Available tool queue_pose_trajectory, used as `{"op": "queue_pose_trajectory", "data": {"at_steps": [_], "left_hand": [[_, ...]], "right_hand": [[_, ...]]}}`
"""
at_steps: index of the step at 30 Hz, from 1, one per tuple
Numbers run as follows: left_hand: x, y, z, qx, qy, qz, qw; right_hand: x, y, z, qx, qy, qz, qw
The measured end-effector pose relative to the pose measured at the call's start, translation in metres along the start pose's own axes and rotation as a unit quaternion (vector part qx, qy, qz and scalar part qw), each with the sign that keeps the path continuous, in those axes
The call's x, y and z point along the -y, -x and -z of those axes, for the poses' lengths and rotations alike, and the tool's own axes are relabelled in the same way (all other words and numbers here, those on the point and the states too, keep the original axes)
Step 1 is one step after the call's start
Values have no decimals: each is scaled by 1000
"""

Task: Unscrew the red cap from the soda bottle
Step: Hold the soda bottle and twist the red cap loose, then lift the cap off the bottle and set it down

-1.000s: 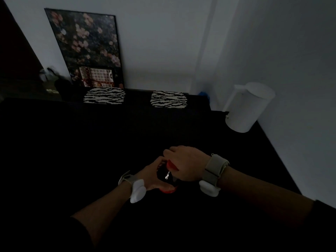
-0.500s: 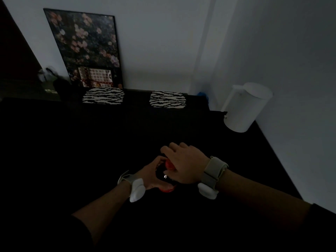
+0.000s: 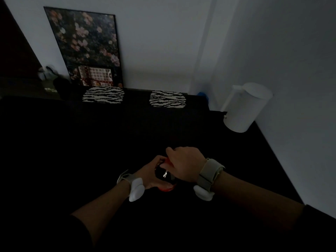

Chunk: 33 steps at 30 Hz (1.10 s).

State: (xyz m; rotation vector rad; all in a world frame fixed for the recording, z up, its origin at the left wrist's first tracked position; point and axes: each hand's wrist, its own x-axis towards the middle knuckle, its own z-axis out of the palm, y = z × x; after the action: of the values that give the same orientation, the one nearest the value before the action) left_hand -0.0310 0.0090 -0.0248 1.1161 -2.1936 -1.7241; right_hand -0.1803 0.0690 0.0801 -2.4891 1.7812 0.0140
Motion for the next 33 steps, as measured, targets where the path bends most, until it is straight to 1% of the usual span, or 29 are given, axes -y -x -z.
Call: {"op": "queue_pose_trajectory", "data": {"at_steps": [1,3,4,5,6,8,9,11,12,14,18,21,24,27,30,33], "left_hand": [[3,-3,-5,6,-6,7,1000],[-5,-1,-7,30,-53,56,997],[-5,-2,-5,19,-43,44,998],[-2,-6,-3,13,-30,11,999],[-2,-3,0,15,-36,0,999],[0,10,5,21,5,-3,1000],[-5,7,2,8,17,-20,1000],[-6,9,3,21,33,-47,998],[-5,9,3,30,36,-49,998],[-2,7,2,22,45,-54,997],[12,6,0,-41,35,-23,998],[22,5,0,-68,20,-12,997],[24,6,-1,-78,11,-13,997],[22,8,1,-75,12,-9,997],[22,8,5,-75,28,-3,997],[23,10,11,-99,46,-4,994]], "right_hand": [[0,0,0,-1,-9,8,1000],[0,1,1,3,-23,41,999],[0,3,1,7,-26,58,998],[-1,4,3,12,-30,68,997],[-2,4,4,19,-37,73,996],[-4,4,6,32,-43,78,996],[-5,4,7,31,-43,78,996],[-8,3,9,13,-63,69,996],[-10,4,10,3,-86,60,994],[-17,6,12,-6,-145,32,989],[-32,11,7,-65,-248,-50,965],[-43,18,-7,-71,-307,-126,941],[-52,23,-27,-55,-349,-166,920],[-63,24,-47,-11,-334,-194,922],[-71,24,-63,15,-325,-218,920],[-74,24,-72,38,-334,-228,914]]}}
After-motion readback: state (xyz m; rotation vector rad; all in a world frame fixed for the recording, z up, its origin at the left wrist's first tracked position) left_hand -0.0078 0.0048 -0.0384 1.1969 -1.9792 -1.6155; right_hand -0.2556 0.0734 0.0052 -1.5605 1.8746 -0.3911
